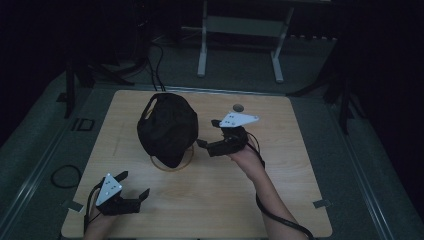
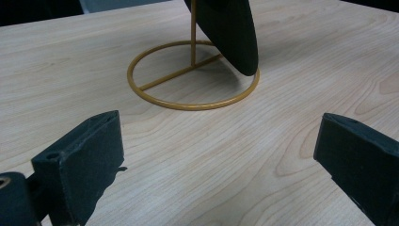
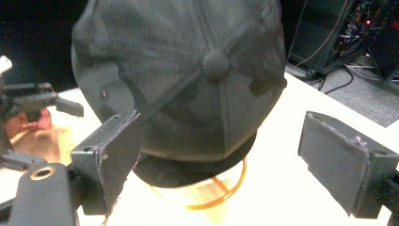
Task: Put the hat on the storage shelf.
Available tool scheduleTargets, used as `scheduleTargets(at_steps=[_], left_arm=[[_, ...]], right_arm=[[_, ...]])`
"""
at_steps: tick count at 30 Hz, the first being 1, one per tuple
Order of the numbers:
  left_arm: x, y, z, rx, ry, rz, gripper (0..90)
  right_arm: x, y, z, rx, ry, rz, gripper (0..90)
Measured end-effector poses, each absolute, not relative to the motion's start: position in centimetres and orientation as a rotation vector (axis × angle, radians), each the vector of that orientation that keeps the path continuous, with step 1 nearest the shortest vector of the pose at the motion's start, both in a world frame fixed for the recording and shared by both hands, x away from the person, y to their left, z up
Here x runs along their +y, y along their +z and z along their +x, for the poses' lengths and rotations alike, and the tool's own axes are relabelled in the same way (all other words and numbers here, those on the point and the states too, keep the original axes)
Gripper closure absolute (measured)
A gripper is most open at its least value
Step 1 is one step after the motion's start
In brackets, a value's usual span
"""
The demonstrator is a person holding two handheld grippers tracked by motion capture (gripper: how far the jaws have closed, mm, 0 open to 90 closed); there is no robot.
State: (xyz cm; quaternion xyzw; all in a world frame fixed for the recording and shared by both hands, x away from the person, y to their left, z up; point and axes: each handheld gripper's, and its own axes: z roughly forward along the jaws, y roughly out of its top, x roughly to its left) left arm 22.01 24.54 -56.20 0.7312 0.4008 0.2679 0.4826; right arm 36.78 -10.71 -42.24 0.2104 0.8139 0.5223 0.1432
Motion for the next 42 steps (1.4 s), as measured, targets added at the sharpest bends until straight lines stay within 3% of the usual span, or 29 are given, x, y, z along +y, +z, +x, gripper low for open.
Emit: scheduleTargets(at_steps=[42], left_arm=[[24.6, -56.3, 22.0, 0.967, 0.649, 1.768, 2.5]], right_arm=[[-15.3, -53.3, 33.1, 2.459, 1.492, 0.586, 14.0]])
